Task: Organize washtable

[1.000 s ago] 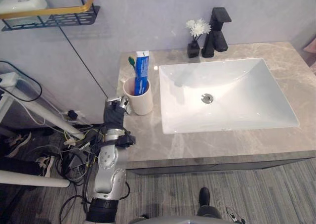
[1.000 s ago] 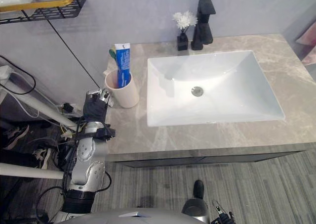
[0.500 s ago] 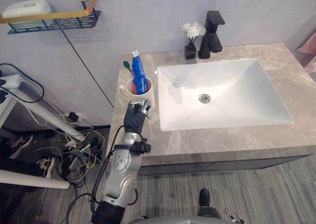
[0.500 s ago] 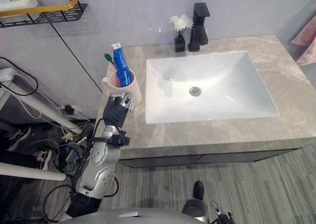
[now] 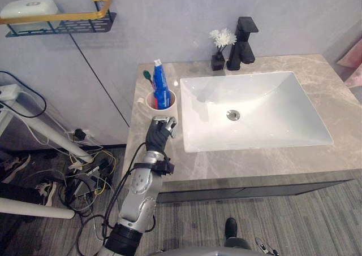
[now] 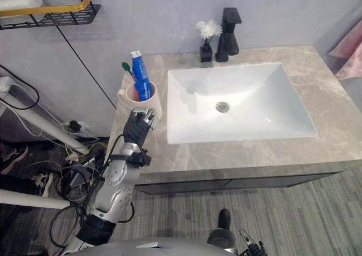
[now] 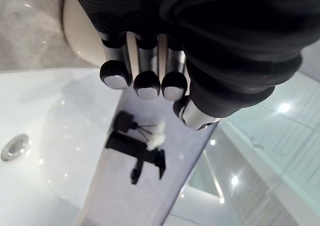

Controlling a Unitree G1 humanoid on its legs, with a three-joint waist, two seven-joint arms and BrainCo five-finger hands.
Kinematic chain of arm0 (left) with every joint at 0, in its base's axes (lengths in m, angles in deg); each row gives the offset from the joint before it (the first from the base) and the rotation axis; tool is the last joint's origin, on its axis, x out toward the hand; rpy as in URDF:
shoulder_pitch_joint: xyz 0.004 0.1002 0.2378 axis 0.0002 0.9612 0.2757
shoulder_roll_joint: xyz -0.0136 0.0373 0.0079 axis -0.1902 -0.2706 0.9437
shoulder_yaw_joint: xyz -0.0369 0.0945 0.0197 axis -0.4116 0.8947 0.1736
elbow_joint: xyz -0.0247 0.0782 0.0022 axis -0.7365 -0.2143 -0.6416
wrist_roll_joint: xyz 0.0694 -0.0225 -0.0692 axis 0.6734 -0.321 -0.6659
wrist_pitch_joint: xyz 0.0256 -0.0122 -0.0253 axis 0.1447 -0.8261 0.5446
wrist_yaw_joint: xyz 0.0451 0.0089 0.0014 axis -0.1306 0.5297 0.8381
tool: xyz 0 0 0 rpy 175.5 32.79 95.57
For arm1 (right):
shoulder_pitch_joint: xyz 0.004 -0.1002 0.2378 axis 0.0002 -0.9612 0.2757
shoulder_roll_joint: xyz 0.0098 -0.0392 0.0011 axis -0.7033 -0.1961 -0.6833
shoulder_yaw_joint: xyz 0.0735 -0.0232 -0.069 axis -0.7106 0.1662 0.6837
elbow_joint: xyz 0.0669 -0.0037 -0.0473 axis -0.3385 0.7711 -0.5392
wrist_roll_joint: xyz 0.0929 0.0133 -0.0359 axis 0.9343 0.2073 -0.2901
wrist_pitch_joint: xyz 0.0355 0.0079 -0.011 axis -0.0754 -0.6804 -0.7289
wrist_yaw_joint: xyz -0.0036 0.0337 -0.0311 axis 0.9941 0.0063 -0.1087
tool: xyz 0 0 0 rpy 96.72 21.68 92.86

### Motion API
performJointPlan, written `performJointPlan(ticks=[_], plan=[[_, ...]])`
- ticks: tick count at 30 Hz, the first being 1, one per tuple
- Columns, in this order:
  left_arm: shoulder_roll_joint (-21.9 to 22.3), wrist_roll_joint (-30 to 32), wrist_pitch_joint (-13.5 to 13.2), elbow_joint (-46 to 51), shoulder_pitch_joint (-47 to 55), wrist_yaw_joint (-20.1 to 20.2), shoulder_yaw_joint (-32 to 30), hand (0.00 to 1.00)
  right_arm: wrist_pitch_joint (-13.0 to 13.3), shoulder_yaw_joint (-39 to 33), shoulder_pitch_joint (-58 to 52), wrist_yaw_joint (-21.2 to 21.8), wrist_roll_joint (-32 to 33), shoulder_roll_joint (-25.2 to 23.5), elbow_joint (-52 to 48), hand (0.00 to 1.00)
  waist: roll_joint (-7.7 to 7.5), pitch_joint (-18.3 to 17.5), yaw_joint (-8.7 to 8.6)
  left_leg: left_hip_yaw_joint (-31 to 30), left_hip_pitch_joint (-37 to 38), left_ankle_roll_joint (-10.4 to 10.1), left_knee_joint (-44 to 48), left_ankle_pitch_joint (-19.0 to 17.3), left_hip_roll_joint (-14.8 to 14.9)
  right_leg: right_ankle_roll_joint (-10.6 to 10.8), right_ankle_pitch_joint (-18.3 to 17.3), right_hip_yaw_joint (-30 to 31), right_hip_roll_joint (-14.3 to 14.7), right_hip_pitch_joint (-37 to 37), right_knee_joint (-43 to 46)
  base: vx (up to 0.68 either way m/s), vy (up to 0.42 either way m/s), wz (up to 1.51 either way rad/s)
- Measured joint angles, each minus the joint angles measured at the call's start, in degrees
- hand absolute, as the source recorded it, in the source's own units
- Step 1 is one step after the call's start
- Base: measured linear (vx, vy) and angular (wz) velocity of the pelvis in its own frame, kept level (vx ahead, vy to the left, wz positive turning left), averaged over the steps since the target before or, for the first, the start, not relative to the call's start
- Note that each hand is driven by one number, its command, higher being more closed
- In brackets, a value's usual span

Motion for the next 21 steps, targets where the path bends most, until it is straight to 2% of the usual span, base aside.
performJointPlan(ticks=[13, 21], plan=[[0.12, 0.61, 0.90, -6.31, -2.15, -1.21, -1.34, 1.00, -0.09, 0.03, 0.00, -0.46, -0.01, -0.01, -0.06, 0.00, -0.02, -0.01, -0.03, 0.15, 0.09, 0.00, -0.16, 0.00, 0.00, 0.00, 0.00, 0.08, 0.04, -0.14, -0.01, 0.00, 0.000, 0.00], [0.28, 2.40, 0.97, -10.97, -5.68, -1.70, -4.18, 1.00, -0.24, -0.02, -0.02, -0.53, -0.01, -0.03, -0.07, 0.00, -0.06, -0.02, -0.05, 0.73, 0.86, -0.03, -0.39, -0.02, -0.01, 0.00, 0.00, 0.53, 0.18, 0.11, -0.02, 0.00, -0.001, -0.03]])
